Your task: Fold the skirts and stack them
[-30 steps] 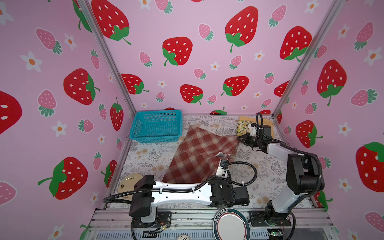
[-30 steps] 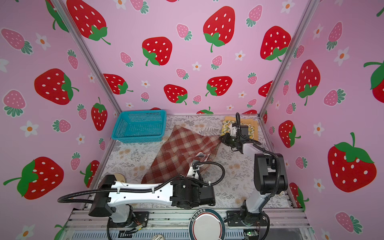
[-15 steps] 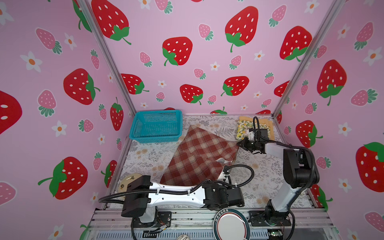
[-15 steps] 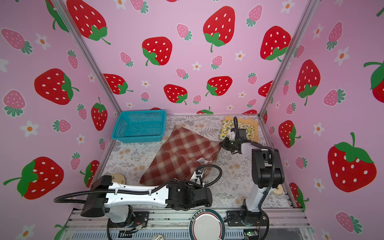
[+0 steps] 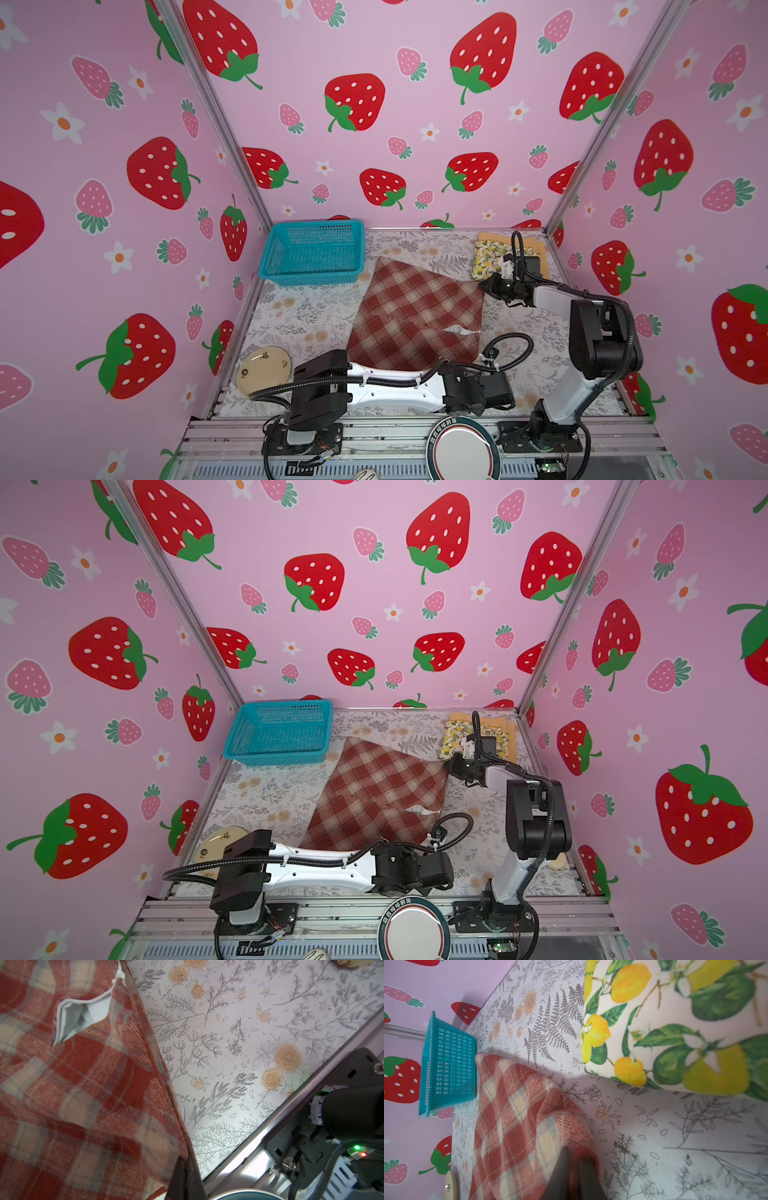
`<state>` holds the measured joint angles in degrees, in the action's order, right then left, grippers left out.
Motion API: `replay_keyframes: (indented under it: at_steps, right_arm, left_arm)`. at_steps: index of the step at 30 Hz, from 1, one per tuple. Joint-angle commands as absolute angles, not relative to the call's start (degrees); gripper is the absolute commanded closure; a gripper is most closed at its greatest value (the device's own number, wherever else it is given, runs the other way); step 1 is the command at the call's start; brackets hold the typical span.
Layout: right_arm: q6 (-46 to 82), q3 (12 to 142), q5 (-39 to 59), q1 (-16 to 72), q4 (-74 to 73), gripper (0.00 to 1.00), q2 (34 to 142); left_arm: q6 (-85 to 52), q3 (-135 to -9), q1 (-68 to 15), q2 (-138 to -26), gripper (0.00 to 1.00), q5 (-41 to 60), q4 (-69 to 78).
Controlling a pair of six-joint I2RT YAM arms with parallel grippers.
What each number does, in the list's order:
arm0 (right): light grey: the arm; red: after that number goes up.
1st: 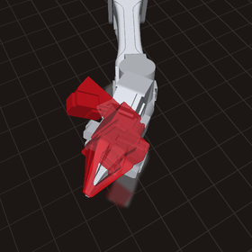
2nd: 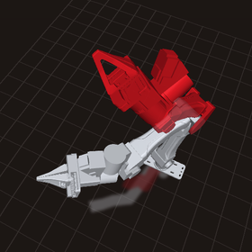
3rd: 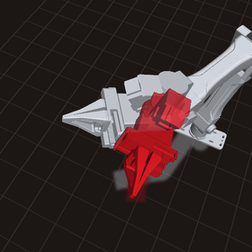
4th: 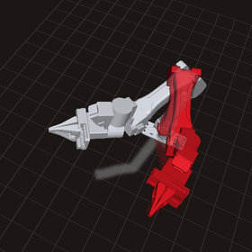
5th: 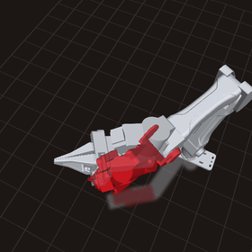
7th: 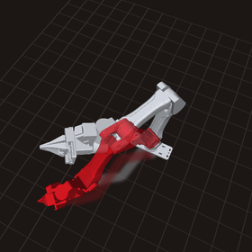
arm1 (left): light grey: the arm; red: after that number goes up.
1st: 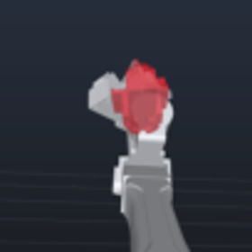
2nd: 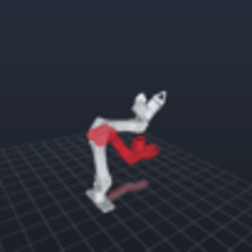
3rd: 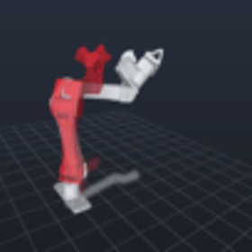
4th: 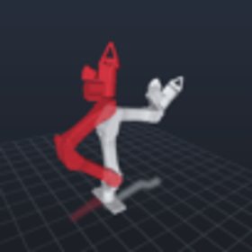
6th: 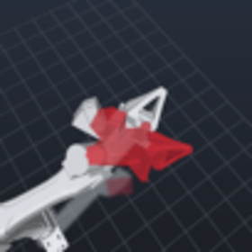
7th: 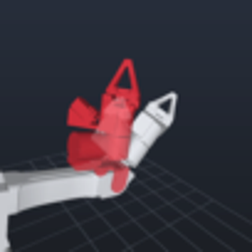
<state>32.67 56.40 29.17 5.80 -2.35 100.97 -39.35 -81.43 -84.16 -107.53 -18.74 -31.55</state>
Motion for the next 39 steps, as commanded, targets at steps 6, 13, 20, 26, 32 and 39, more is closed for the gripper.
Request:
replay_keyframes:
  at_steps: [6, 13, 20, 26, 32, 39]
  right_arm:
    - [30.9, 61.4, 25.3, 4.3, -4.7, 0.62, 99.3]
    - [28.3, 61.1, 26.0, 5.1, -0.2, 0.1, 93.8]
    - [24.9, 51.5, 26.3, 11.7, 3.2, 0.0, 82.3]
    - [25.5, 40.7, 19.9, 21.6, 4.6, 0.0, 72.3]
    - [28.3, 32.5, 16.2, 28.7, 3.8, 0.0, 68.8]
    - [31.9, 26.8, 12.5, 34.5, 3.7, 0.0, 67.3]
  left_arm:
    - [-39.2, -82.4, -81.9, -102.9, 0.61, -8.6, -31.4]
    - [-39.5, -74.0, -71.2, -89.6, 0.43, -9.9, -31.5]
    - [-37.4, -63.8, -49.8, -79.3, 0.01, -7.3, -26.6]
    - [-35.6, -65.8, -37.4, -88.6, 0.01, -0.1, -21.8]
    - [-34.8, -77.3, -34.6, -104.8, 0.01, 1.4, -24.1]
    - [-35.4, -87.8, -31.7, -119.4, 0.01, 2.7, -28.0]
